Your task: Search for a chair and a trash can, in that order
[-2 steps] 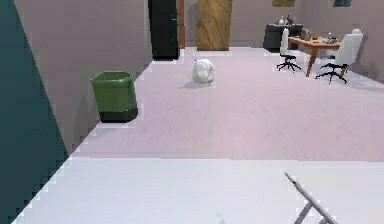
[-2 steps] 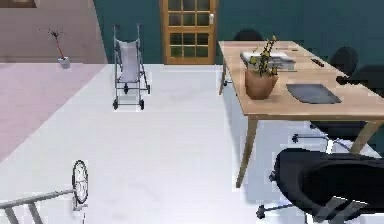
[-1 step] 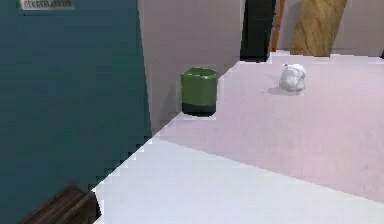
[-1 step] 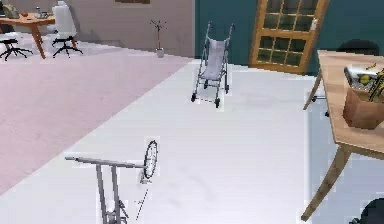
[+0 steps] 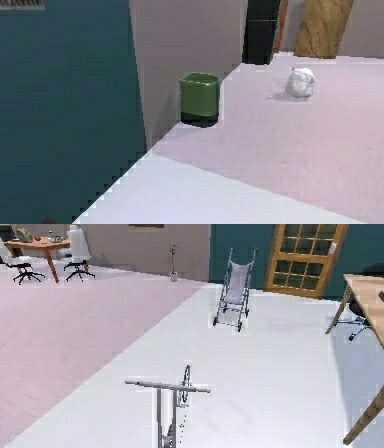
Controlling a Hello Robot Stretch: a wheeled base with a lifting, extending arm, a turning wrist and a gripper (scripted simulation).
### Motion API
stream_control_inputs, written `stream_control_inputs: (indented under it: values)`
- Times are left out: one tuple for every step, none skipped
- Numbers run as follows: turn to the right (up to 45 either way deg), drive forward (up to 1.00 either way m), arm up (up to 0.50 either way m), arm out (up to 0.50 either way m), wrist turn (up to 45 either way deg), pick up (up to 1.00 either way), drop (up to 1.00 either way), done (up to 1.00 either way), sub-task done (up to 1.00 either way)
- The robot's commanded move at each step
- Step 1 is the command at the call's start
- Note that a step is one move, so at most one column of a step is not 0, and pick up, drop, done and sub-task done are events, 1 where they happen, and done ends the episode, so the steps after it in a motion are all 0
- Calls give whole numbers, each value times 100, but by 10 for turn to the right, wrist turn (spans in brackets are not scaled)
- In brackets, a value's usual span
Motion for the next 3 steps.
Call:
stream_control_inputs:
  values:
    - [210, 0, 0, 0, 0, 0, 0, 0, 0]
    - [0, 45, 0, 0, 0, 0, 0, 0, 0]
    - [30, 0, 0, 0, 0, 0, 0, 0, 0]
